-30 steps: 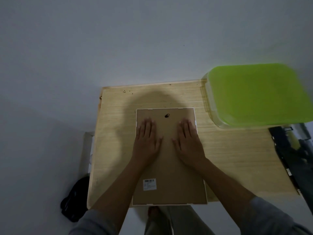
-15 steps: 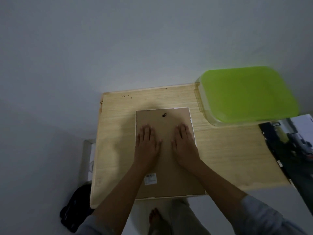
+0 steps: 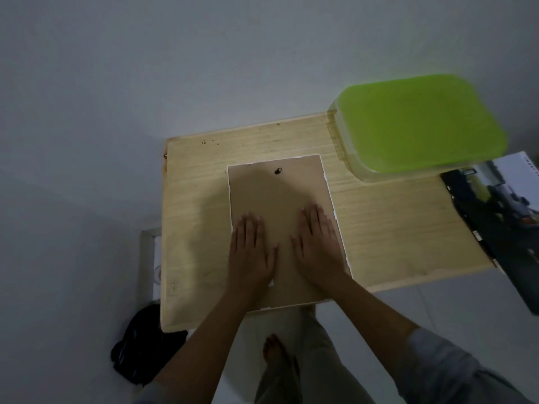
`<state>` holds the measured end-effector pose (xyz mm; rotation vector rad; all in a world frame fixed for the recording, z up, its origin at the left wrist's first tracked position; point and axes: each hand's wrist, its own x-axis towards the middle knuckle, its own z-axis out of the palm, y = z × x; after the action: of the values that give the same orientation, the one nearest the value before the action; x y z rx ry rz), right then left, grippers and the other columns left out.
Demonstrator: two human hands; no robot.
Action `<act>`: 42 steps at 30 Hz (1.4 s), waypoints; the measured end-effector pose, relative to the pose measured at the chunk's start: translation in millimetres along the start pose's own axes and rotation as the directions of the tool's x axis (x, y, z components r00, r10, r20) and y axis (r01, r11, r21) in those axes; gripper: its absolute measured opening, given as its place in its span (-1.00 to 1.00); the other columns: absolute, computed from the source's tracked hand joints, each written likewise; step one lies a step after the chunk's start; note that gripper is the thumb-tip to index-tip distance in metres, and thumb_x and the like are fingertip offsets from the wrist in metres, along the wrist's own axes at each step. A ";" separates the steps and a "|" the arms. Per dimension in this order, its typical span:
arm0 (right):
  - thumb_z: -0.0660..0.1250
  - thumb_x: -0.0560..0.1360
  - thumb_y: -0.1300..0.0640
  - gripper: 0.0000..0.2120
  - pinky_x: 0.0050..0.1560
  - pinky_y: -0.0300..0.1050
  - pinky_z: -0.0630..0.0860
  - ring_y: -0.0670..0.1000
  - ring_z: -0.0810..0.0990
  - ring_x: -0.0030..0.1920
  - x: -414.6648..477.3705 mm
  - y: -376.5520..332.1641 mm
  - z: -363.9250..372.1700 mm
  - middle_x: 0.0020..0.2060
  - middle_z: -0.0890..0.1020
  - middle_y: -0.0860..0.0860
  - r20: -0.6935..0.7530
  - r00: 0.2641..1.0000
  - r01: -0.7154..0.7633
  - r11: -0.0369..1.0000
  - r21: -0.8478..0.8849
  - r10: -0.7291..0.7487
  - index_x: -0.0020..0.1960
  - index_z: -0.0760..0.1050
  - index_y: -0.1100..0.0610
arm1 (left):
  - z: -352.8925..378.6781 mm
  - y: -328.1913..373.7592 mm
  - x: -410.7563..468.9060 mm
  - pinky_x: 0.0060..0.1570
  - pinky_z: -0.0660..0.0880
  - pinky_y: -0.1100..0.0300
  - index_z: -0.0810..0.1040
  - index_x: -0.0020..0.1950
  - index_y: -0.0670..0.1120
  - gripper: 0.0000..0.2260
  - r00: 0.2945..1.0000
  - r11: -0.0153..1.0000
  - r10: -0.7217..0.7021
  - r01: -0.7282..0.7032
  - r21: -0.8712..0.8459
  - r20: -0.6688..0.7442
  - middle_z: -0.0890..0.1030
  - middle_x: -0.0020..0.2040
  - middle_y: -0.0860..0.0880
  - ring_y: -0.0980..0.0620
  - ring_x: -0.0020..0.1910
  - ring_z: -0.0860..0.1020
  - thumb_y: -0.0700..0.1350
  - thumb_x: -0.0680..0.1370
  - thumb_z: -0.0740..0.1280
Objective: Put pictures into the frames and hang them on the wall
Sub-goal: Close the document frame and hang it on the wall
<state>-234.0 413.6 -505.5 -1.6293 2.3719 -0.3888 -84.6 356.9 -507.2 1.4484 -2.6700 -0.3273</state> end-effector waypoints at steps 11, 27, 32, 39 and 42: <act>0.15 0.56 0.10 -0.42 0.44 -0.17 -0.12 0.08 -0.04 0.52 -11.6 16.0 -32.7 0.51 0.05 0.16 -0.010 0.999 -0.043 0.987 0.155 0.045 0.49 0.04 0.25 | -8.1 -10.9 -17.3 0.44 -0.15 0.00 0.05 0.52 -0.14 -0.33 0.999 0.991 -0.048 0.047 -0.128 -0.003 -0.05 0.53 -0.17 -0.07 0.49 -0.18 0.22 0.52 -0.13; -0.02 0.54 -0.10 -0.34 0.46 -0.02 0.05 0.12 0.02 0.50 -48.4 24.1 -22.0 0.52 -0.06 0.15 0.050 0.984 -0.178 0.965 0.190 0.171 0.50 -0.06 0.26 | 2.4 -19.2 -56.1 0.44 -0.14 0.15 -0.12 0.52 -0.12 -0.15 0.991 0.962 -0.130 0.135 -0.237 0.039 -0.03 0.55 -0.11 -0.03 0.53 -0.10 0.43 0.42 -0.31; 0.27 0.53 0.11 -0.37 0.43 -0.12 0.08 0.07 0.12 0.49 -46.7 19.7 -35.4 0.49 0.15 0.11 0.040 0.957 -0.275 0.850 0.449 0.289 0.49 0.06 0.22 | 1.7 -16.6 -56.8 0.42 -0.13 0.16 -0.10 0.52 -0.12 -0.27 0.988 0.959 -0.154 0.155 -0.238 0.024 0.00 0.54 -0.12 -0.02 0.52 -0.07 0.29 0.47 -0.13; 0.31 0.46 0.29 -0.77 -0.05 -0.24 0.35 0.03 0.55 -0.04 -30.3 23.7 -59.6 -0.01 0.62 0.10 0.050 0.889 -0.351 0.606 0.714 0.456 0.11 0.53 0.18 | -1.5 -15.4 -57.7 0.45 -0.14 0.16 -0.10 0.52 -0.13 -0.25 0.988 0.949 -0.155 0.156 -0.275 0.025 -0.02 0.54 -0.11 0.02 0.52 -0.10 0.30 0.46 -0.16; 0.26 0.51 0.29 -0.76 0.00 -0.19 0.38 0.05 0.55 -0.02 -24.6 30.2 -63.3 0.03 0.64 0.18 0.060 0.898 -0.329 0.577 0.747 0.435 0.15 0.55 0.20 | -3.6 -16.5 -59.4 0.46 -0.12 0.16 -0.09 0.52 -0.14 -0.20 0.990 0.947 -0.137 0.137 -0.291 0.022 -0.01 0.54 -0.11 0.05 0.50 -0.10 0.38 0.45 -0.19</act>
<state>-273.3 452.3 -455.7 -0.6918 2.0959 -1.2106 -38.0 397.3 -505.9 1.5376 -2.3965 -0.7005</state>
